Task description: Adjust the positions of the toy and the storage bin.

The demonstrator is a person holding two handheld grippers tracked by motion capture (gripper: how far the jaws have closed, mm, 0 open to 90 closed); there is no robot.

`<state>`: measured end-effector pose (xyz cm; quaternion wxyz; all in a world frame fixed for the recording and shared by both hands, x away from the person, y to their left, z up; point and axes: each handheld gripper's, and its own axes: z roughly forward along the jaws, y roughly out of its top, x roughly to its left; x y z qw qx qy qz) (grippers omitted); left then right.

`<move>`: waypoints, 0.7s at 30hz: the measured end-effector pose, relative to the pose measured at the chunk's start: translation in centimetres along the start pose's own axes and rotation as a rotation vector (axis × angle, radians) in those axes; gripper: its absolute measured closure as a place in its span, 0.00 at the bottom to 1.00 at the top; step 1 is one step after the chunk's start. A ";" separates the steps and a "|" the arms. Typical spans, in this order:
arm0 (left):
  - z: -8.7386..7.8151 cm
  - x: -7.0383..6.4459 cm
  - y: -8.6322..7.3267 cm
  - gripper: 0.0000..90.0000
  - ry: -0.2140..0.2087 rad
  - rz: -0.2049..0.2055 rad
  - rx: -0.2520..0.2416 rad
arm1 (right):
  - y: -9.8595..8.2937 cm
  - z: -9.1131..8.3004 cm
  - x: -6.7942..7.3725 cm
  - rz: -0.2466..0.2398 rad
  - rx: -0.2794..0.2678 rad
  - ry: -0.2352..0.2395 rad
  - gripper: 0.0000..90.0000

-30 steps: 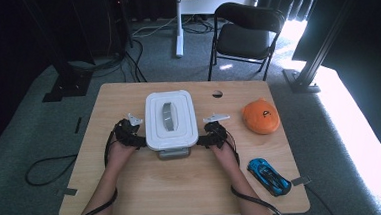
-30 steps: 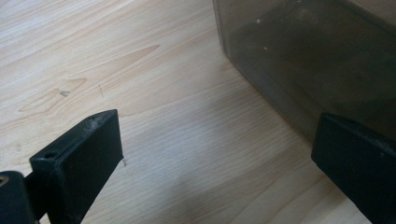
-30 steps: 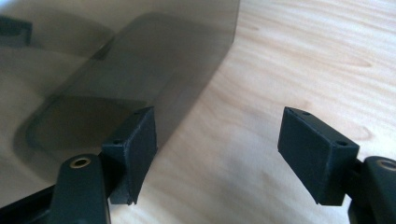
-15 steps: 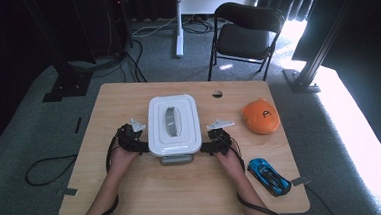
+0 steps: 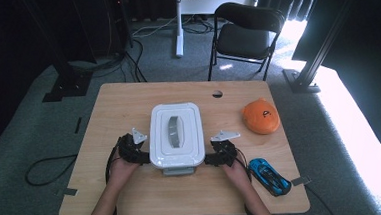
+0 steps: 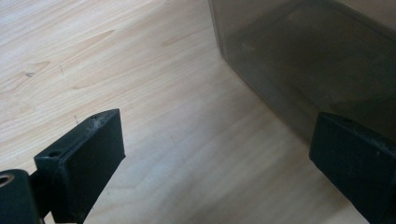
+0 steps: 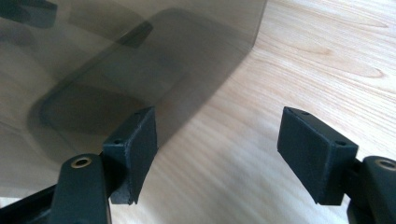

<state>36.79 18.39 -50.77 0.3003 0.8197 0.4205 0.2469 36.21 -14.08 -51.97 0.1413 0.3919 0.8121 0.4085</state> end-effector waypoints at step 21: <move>-0.4 -1.2 -1.0 0.02 -0.045 -0.052 -0.051 | -3.5 -1.7 -1.8 0.070 0.007 -0.038 0.20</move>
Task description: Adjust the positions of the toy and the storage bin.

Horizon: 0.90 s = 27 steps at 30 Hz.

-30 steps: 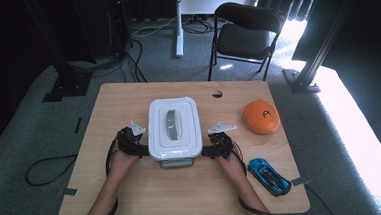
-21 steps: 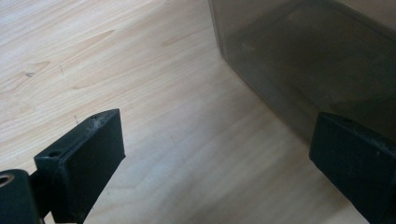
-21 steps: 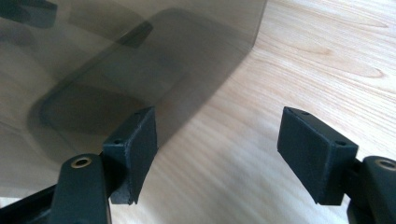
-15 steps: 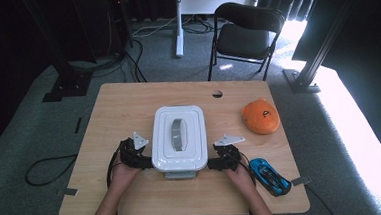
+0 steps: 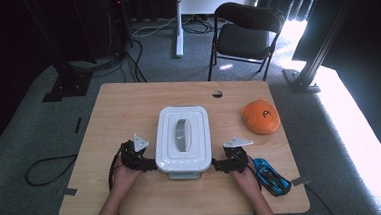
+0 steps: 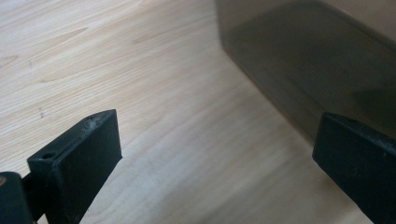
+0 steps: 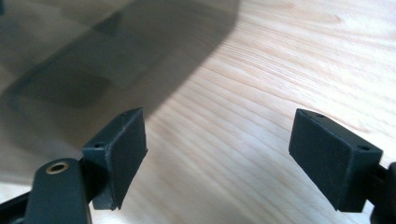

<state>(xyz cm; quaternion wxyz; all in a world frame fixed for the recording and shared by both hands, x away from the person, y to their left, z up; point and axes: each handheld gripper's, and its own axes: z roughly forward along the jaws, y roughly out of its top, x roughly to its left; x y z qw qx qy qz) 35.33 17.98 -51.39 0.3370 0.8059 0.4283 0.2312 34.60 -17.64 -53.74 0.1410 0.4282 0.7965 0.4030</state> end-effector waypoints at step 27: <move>2.0 0.9 2.4 0.02 0.012 0.005 0.007 | 4.5 2.7 -1.8 0.067 -0.025 -0.029 0.24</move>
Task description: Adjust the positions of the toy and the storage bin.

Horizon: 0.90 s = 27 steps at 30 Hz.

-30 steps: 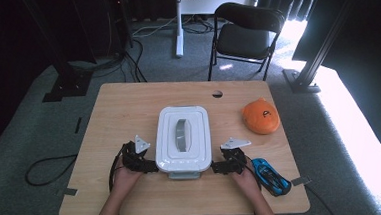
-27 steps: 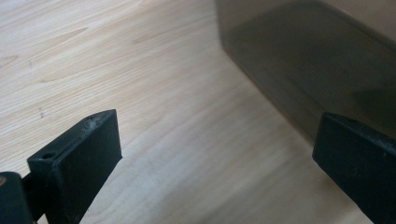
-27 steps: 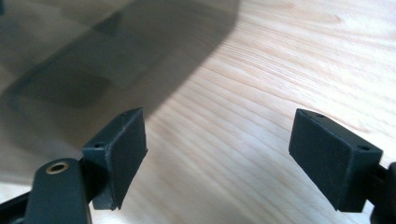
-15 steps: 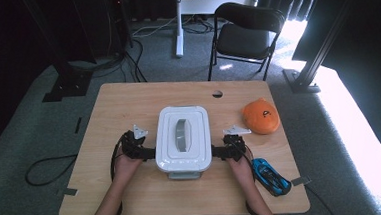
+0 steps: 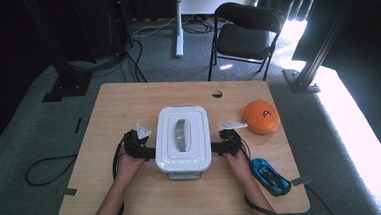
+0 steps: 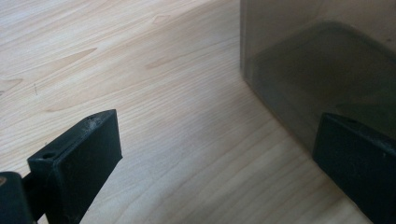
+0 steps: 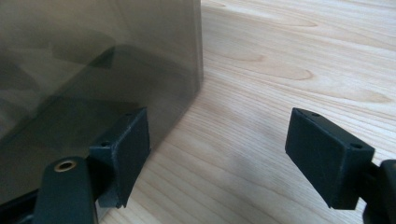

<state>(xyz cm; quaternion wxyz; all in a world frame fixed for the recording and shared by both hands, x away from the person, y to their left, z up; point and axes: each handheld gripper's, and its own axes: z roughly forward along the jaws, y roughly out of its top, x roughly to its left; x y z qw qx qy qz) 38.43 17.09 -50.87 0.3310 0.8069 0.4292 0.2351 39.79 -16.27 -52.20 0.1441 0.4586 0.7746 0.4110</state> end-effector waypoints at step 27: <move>-3.8 -1.7 -3.4 0.02 -0.057 0.014 -0.022 | 1.1 1.0 0.7 -0.071 0.033 0.035 0.23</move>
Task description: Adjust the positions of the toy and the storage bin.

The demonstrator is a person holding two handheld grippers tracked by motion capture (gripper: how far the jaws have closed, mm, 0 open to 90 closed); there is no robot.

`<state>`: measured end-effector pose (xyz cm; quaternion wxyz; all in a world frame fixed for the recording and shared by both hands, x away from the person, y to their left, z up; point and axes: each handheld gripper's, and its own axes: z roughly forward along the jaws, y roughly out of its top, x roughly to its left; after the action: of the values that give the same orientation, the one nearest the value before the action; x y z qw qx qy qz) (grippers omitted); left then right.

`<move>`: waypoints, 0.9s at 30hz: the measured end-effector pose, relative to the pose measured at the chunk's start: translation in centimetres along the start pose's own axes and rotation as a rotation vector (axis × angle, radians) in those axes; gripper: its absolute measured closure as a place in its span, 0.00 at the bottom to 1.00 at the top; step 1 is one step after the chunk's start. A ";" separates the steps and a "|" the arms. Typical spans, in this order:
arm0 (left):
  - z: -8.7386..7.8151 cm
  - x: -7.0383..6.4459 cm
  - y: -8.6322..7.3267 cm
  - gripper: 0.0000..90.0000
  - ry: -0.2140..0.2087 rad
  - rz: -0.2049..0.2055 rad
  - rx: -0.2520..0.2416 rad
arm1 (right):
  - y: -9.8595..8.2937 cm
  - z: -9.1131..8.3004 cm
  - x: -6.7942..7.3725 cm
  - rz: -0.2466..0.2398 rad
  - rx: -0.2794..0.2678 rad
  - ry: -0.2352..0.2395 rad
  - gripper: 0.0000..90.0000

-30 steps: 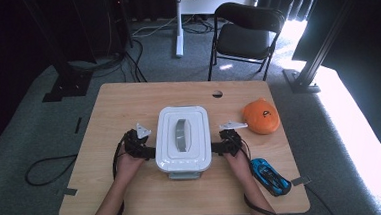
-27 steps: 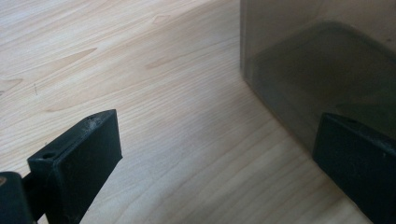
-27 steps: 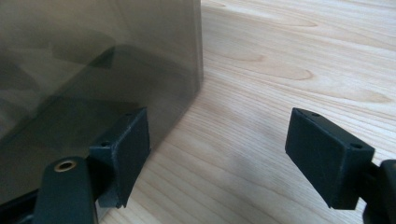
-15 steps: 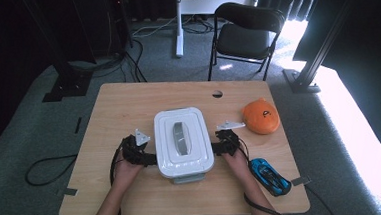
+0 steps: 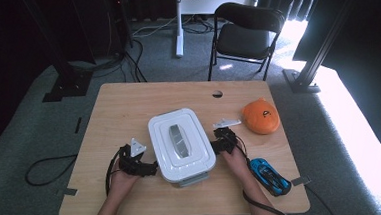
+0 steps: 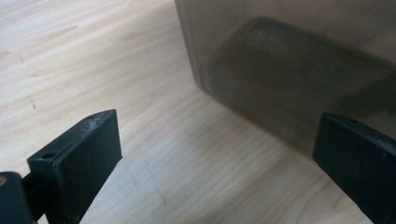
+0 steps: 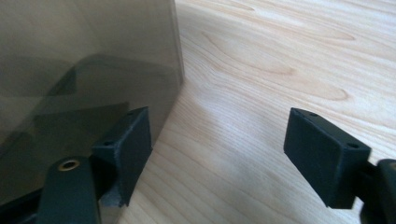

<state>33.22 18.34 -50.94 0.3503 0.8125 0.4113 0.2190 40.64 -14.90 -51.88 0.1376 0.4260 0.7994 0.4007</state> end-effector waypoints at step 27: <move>2.2 -2.6 -1.2 0.02 -0.067 0.015 0.034 | -4.9 -9.8 -1.9 0.054 -0.109 -0.082 0.18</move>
<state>32.56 15.90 -53.49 0.3481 0.8283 0.3970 0.1874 33.51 -23.11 -49.51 0.1822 0.4554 0.7583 0.4294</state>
